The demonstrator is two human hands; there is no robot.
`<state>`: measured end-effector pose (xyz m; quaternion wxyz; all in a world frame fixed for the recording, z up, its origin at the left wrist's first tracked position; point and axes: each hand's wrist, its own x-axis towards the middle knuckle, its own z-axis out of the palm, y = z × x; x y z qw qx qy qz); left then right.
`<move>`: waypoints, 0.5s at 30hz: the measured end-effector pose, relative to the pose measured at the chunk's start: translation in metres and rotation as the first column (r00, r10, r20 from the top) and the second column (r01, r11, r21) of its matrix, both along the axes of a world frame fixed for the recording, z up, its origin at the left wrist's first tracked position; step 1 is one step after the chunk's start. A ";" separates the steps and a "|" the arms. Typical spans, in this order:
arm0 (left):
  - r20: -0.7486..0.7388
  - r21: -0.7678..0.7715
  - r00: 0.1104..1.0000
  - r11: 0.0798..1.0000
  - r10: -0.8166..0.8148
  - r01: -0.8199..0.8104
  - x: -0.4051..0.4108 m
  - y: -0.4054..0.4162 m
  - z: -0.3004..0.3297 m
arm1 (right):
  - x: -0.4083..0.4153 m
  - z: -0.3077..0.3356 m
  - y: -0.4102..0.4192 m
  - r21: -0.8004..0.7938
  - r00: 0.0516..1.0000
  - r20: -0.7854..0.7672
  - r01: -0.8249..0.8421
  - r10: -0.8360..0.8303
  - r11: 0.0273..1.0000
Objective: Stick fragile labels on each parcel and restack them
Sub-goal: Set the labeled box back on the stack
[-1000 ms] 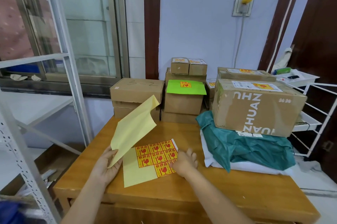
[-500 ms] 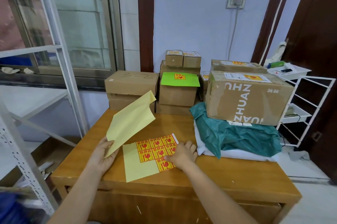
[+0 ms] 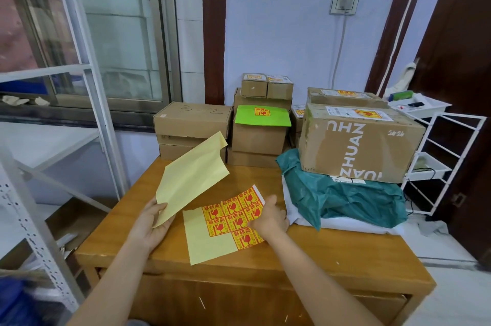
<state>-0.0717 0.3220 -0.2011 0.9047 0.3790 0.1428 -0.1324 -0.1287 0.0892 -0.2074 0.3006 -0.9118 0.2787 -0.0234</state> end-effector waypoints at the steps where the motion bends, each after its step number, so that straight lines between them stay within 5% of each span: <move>1: 0.002 0.004 1.000 1.000 -0.006 0.006 0.000 0.001 -0.001 | 0.000 0.001 -0.003 0.037 0.999 0.053 0.004 -0.006 0.999; 3: 0.016 0.027 1.000 0.999 -0.021 0.020 0.003 0.003 -0.004 | -0.001 0.009 -0.009 0.081 0.987 0.158 0.001 -0.014 0.997; 11: 0.125 0.438 0.990 0.899 -0.058 -0.003 0.000 0.006 -0.003 | -0.008 0.081 -0.029 -0.202 0.823 0.565 0.063 0.063 0.977; 15: 0.175 0.517 0.982 0.855 -0.067 -0.034 -0.001 0.017 -0.004 | -0.007 0.108 -0.029 -0.110 0.684 0.728 0.053 0.044 0.993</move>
